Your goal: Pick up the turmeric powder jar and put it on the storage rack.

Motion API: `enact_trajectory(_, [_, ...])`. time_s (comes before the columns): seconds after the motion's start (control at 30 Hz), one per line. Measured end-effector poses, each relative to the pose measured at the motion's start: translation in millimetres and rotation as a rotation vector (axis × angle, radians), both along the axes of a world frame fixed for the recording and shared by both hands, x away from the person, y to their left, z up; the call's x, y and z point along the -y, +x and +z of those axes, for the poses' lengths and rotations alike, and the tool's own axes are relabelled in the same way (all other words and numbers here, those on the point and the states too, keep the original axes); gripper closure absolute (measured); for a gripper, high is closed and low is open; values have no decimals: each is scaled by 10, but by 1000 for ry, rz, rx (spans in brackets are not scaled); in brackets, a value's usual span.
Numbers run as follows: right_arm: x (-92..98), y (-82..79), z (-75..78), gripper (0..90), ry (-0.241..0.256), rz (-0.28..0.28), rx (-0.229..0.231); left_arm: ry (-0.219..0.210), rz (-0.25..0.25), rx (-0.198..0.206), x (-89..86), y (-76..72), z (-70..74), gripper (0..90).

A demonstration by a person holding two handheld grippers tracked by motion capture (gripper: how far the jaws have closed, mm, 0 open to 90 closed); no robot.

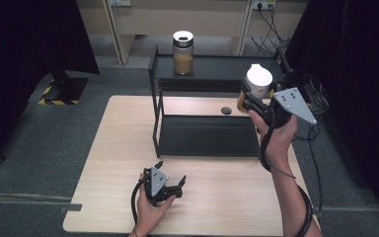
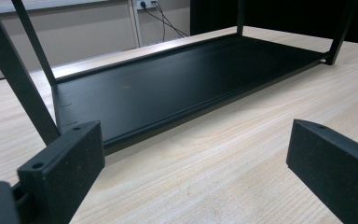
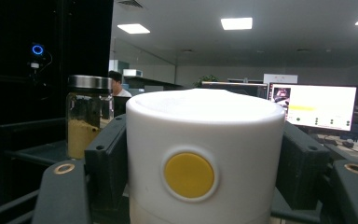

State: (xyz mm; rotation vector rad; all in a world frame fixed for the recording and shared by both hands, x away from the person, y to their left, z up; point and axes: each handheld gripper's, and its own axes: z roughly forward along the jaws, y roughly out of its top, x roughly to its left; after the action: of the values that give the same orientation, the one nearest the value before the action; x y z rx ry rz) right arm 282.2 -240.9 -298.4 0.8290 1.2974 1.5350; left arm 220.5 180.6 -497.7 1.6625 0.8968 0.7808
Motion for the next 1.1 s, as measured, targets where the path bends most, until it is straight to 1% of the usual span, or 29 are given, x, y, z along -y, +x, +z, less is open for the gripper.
enact_trajectory(0.37, [-67,76,177,307,10,10,29,-1,-1,-1,-2,2,0,35])
enact_trajectory(0.47, [-88,99,237,307,7,7,36,0,-1,-1,-2,3,2,35])
enact_trajectory(0.77, [-141,204,423,307,28,-6,56,0,-2,0,-4,2,0,35])
enact_trajectory(0.97, [-176,313,550,307,27,-24,49,7,-3,0,1,2,5,35])
enact_trajectory(1.1, [-202,417,614,307,34,-36,33,4,-3,2,3,1,-1,35])
